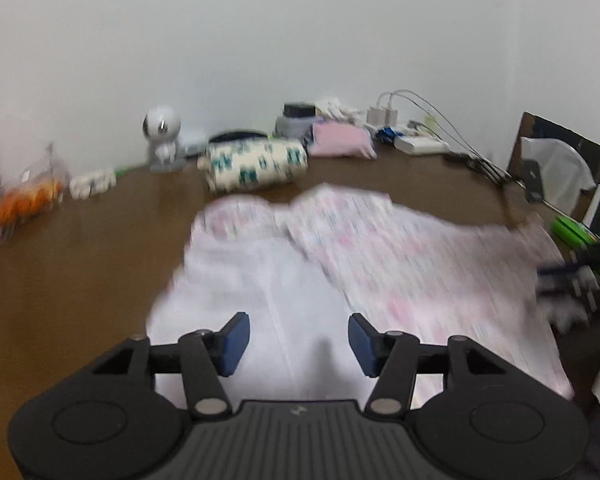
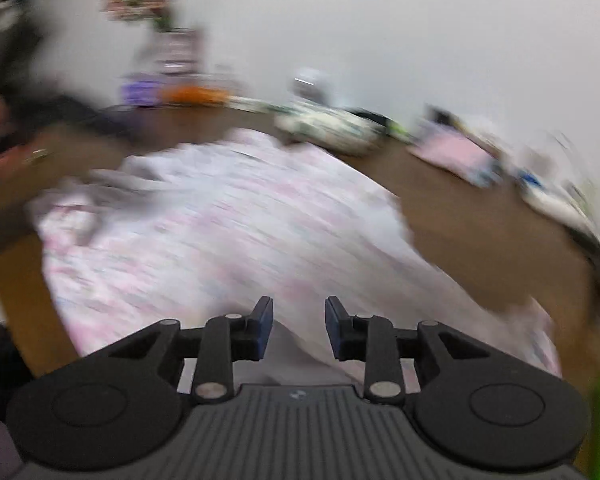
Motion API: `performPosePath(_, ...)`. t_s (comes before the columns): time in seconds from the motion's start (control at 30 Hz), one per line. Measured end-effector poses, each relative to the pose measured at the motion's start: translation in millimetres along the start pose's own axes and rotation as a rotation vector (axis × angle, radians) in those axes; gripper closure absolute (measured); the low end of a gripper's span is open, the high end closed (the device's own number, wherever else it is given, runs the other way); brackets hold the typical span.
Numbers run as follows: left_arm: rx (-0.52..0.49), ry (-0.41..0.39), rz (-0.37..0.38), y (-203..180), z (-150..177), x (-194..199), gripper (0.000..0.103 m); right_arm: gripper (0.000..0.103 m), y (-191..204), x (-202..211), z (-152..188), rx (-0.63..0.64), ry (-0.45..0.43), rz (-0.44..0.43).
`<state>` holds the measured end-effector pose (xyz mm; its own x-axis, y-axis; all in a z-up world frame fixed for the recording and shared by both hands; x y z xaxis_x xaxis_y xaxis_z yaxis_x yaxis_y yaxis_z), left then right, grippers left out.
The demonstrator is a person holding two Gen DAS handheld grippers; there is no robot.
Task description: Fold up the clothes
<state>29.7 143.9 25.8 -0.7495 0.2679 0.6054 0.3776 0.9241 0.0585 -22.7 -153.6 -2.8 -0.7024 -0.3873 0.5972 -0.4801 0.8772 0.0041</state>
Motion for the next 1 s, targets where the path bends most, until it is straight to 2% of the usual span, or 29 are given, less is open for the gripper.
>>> performPosePath(0.17,0.039,0.008,-0.008,-18.7,43.5,10.7,0.051,0.074,-19.7,12.6,24.4,-0.035,0.025,0.039)
performPosePath(0.27,0.057,0.042,-0.018,-28.2,49.1,7.1,0.054,0.074,-27.1,2.3,26.8,-0.047,0.041,0.037)
performPosePath(0.4,0.088,0.071,-0.055,-32.4,51.0,6.5,0.062,0.067,-43.5,-13.7,21.4,-0.053,0.052,0.019)
performPosePath(0.53,0.071,0.1,-0.048,-51.8,54.8,13.5,0.062,0.064,-74.3,-31.6,6.9,-0.053,0.064,0.027)
performPosePath(0.6,0.064,0.098,-0.051,-63.4,55.2,15.5,0.062,0.064,-85.2,-38.2,0.2,-0.041,0.06,0.061)
performPosePath(0.7,0.092,0.069,-0.113,-65.6,56.6,18.5,0.061,0.065,-83.7,-31.7,-5.8,-0.018,0.009,0.076)
performPosePath(0.77,0.11,0.015,-0.154,-62.2,55.4,23.1,0.058,0.06,-73.0,-17.7,-4.1,-0.017,-0.065,0.022)
performPosePath(0.83,0.12,-0.025,-0.217,-58.8,54.0,23.3,0.041,0.054,-68.0,-13.0,1.2,-0.032,-0.106,-0.01)
performPosePath(0.9,0.124,-0.046,-0.289,-55.9,52.8,20.1,0.037,0.043,-65.1,-11.5,6.9,-0.048,-0.139,-0.025)
performPosePath(0.97,0.119,-0.051,-0.317,-56.8,51.7,16.6,0.037,0.023,-63.1,-9.9,11.8,-0.061,-0.167,-0.042)
performPosePath(1.0,0.118,-0.063,-0.324,-57.6,51.3,15.5,0.032,0.022,-64.6,-9.0,12.1,-0.063,-0.171,-0.054)
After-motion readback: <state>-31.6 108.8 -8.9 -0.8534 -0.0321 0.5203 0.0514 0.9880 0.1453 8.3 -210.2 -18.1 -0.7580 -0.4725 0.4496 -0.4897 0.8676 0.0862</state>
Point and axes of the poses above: each gripper's, at about its wrist camera, not at the fingertips, and x roughly against the way its jaws point, y to its left, z to its underside, the point moved 6 cm from there along -x, roughly the way its jaws point, and after that the axes turned 7 degrees about -z, right-handed, at the moved point
